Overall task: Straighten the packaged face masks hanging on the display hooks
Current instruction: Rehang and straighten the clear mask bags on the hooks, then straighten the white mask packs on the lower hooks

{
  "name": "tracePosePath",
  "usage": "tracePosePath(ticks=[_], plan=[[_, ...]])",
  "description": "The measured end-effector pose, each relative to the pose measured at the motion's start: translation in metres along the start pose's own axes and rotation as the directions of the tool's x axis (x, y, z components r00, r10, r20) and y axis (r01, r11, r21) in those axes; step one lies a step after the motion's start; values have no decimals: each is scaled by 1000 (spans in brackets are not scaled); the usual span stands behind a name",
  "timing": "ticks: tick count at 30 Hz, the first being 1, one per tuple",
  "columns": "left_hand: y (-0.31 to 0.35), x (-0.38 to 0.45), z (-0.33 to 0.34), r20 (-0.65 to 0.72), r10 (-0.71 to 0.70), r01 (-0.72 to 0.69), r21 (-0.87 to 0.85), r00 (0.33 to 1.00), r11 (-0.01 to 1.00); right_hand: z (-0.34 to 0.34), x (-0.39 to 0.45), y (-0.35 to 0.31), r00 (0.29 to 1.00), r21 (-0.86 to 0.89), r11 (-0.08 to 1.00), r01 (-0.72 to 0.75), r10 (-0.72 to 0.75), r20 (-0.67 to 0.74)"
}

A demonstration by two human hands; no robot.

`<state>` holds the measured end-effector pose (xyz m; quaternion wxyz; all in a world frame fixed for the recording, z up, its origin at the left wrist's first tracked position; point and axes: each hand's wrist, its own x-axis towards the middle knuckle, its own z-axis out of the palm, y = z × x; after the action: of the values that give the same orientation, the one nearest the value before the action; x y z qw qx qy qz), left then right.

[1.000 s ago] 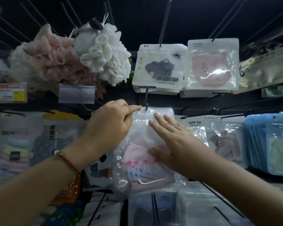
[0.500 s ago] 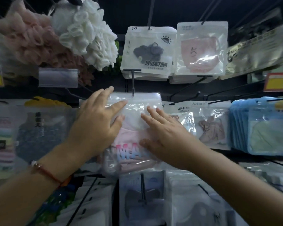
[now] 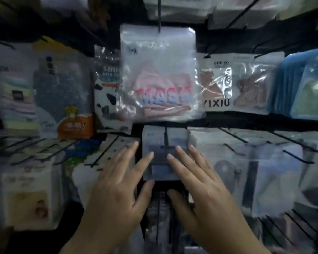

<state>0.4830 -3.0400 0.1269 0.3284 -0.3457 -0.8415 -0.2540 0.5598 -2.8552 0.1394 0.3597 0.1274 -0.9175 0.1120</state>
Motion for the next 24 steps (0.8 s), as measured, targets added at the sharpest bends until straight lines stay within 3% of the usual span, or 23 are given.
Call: tracePosePath(ticks=[4,11,20,24], plan=[[-7,-56,29,262,-194,182,68,946,981,21,-49,2,967,50,985,-168,155,202],[-11,-109,44,450,-298,277,114,842,954,48,-114,7,805,-71,907,-415,402,437],[-1,-103,49,526,-190,233,-16,829,972,26,-143,-11,665,-168,785,-596,600,445],[23,-81,50,508,-81,141,-82,857,987,7,-146,-7,678,-144,744,-653,658,326]])
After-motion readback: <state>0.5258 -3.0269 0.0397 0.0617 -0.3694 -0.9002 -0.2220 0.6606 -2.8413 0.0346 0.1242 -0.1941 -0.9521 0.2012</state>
